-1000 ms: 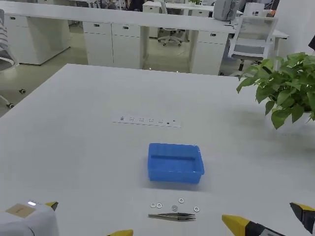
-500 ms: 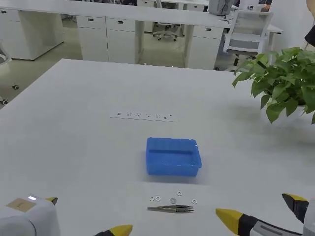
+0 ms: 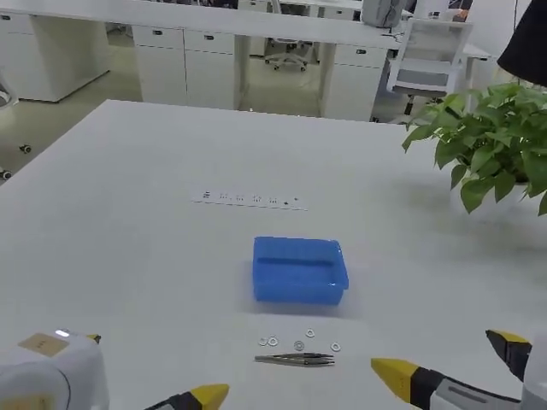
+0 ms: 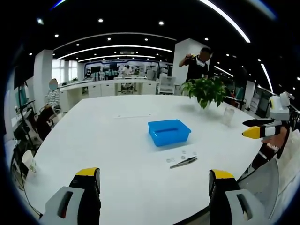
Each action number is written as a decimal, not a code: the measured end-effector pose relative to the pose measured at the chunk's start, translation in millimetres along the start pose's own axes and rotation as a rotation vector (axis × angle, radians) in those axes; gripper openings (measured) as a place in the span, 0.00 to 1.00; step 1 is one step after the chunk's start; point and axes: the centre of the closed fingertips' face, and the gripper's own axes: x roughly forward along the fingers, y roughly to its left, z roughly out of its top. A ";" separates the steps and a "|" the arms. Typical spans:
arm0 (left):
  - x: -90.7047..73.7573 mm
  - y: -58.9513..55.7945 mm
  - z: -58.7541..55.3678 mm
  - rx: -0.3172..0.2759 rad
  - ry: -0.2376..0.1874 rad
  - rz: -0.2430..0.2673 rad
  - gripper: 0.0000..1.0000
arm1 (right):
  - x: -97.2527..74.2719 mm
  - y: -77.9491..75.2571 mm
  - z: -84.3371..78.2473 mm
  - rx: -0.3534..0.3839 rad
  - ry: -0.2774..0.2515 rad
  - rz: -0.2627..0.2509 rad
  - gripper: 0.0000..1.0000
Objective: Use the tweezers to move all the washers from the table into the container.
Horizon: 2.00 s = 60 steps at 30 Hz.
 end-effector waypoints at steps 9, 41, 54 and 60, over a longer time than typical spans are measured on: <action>4.5 -2.3 4.6 0.010 -0.008 -0.018 0.99 | 1.8 3.9 0.5 -0.027 0.009 0.007 0.99; 93.4 -50.4 -14.3 0.274 0.191 -0.335 0.59 | 37.1 -10.8 -22.2 -0.019 0.094 0.066 0.95; 138.1 -60.5 -47.1 0.369 0.381 -0.465 0.39 | 52.0 -10.8 -41.9 0.025 0.140 0.075 0.93; 154.8 -62.6 -67.9 0.423 0.466 -0.498 0.31 | 56.6 -8.8 -41.2 0.037 0.145 0.078 0.93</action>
